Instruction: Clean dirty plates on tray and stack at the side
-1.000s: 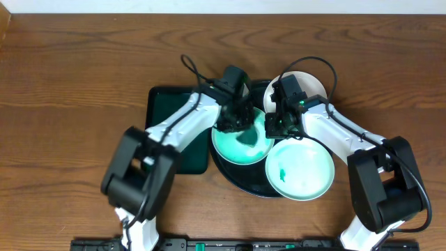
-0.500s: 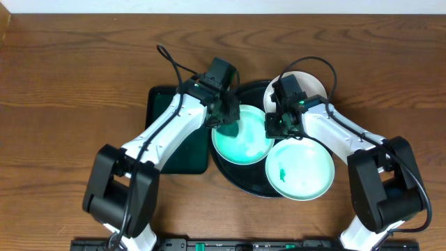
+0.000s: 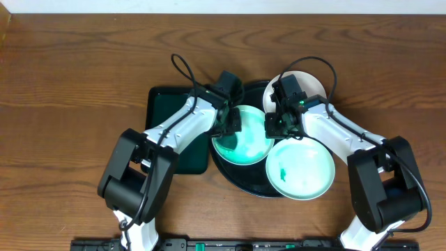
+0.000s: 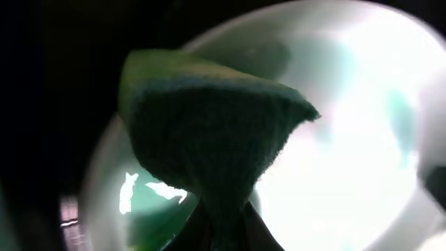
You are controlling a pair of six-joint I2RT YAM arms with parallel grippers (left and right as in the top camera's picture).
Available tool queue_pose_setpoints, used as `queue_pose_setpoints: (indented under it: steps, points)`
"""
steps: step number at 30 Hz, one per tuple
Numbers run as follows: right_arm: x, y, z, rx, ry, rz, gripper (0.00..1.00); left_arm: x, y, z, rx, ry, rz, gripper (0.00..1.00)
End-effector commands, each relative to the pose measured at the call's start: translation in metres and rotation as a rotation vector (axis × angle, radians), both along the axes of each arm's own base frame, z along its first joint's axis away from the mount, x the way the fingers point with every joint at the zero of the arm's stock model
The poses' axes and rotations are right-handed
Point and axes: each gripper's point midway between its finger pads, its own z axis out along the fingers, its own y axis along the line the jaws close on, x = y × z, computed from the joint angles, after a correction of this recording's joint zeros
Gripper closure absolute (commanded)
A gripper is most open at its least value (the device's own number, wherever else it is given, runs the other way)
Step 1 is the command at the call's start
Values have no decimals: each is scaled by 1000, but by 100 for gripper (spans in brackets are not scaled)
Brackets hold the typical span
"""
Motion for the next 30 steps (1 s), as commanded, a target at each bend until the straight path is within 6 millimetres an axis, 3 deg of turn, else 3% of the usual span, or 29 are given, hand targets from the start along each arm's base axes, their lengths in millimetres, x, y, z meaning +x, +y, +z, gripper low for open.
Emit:
queue_pose_setpoints:
  steps: [1, 3, 7, 12, 14, 19, 22, 30]
  points:
    - [-4, 5, 3, 22, 5, -1, 99, -21, -42, 3, -194, 90, -81, 92]
    - [-4, 5, 3, 22, 6, -1, 99, -19, -52, 17, -264, 80, -105, 93]
    - [-4, 4, 3, 21, 7, -1, 99, -6, -47, 46, -299, 5, -100, 93]
    - [-4, 4, 3, 21, 6, -1, 99, 10, -18, 87, -318, -98, -74, 92]
    - [-4, 5, 3, 22, 5, -2, 99, 16, 8, 97, -267, -127, -28, 92]
    - [-3, 5, 3, 23, 3, -1, 99, 20, 85, 103, -60, -165, 85, 92]
    - [-3, 5, 3, 23, 3, -1, 99, 15, 119, 99, 32, -135, 118, 92]
    - [-3, 5, 3, 23, 3, -1, 99, 5, 166, 78, 215, -92, 159, 92]
